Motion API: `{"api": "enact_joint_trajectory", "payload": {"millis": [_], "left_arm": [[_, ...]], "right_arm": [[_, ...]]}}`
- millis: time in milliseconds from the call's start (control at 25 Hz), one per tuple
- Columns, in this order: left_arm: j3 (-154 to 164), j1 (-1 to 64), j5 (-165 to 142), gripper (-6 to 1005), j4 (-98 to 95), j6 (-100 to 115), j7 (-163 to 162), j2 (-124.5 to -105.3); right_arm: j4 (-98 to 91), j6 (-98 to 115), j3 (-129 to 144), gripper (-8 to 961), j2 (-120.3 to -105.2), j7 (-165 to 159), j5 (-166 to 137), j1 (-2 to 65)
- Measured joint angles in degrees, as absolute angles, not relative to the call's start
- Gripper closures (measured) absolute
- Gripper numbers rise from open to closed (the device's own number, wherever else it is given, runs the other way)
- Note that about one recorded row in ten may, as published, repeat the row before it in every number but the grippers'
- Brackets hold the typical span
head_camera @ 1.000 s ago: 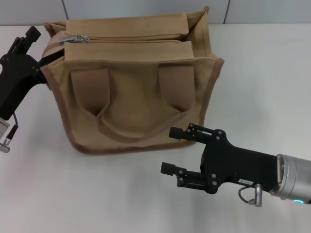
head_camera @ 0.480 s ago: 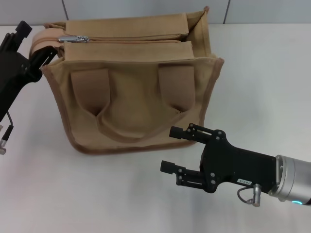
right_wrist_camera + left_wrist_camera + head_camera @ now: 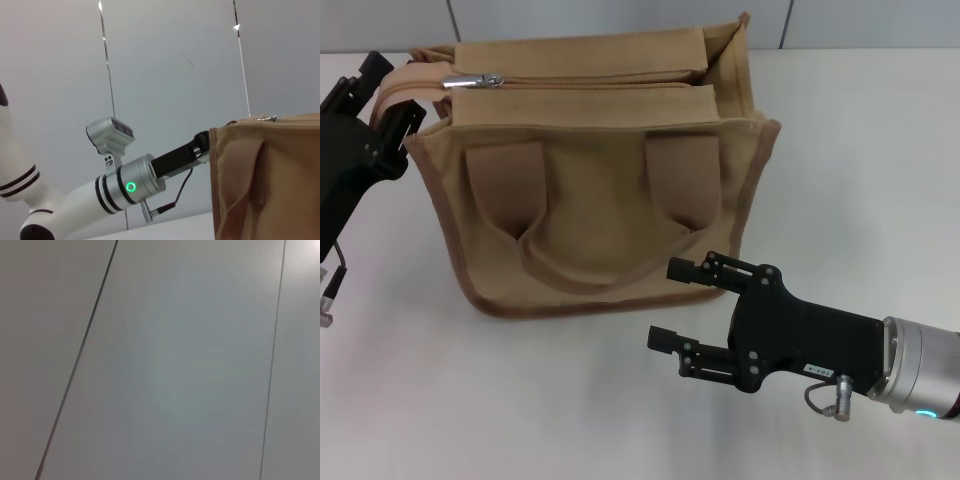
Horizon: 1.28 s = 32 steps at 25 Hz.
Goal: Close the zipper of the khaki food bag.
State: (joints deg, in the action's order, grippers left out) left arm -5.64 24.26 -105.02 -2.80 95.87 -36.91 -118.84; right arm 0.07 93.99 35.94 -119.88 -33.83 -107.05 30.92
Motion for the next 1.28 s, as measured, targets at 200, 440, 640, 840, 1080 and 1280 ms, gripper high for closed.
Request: {"api": "enact_joint_trajectory", "payload": {"millis": [200, 440, 640, 840, 1080, 1280], "left_arm": [[-5.6, 24.3, -105.1, 650, -2.5, 95.9, -36.1, -118.88], [-5.6, 24.6, -105.1, 772, -1.5, 96.1, -35.7, -118.91], [-5.7, 26.0, -105.1, 873, 0.0, 97.6, -35.9, -118.93], [-5.8, 27.6, -105.1, 983, 1.7, 99.1, -35.9, -118.92], [-5.5, 31.0, -105.4, 981, 3.6, 100.1, -35.8, -118.91], [-5.5, 33.3, -105.5, 981, 4.6, 100.3, -35.8, -118.91]], "right_arm": [[0.1, 93.8, 35.9, 233, -119.88, -33.8, -107.1, 30.7], [1.0, 94.8, 34.0, 233, -119.84, -34.5, -107.1, 30.3], [0.6, 101.7, 32.7, 234, -119.49, -35.2, -107.2, 29.1], [-2.8, 110.4, 27.2, 234, -119.37, -39.1, -107.2, 26.3], [-6.1, 112.5, 23.2, 235, -119.31, -51.9, -107.1, 28.5], [-7.9, 112.4, 21.4, 236, -119.26, -60.5, -107.0, 31.7]]}}
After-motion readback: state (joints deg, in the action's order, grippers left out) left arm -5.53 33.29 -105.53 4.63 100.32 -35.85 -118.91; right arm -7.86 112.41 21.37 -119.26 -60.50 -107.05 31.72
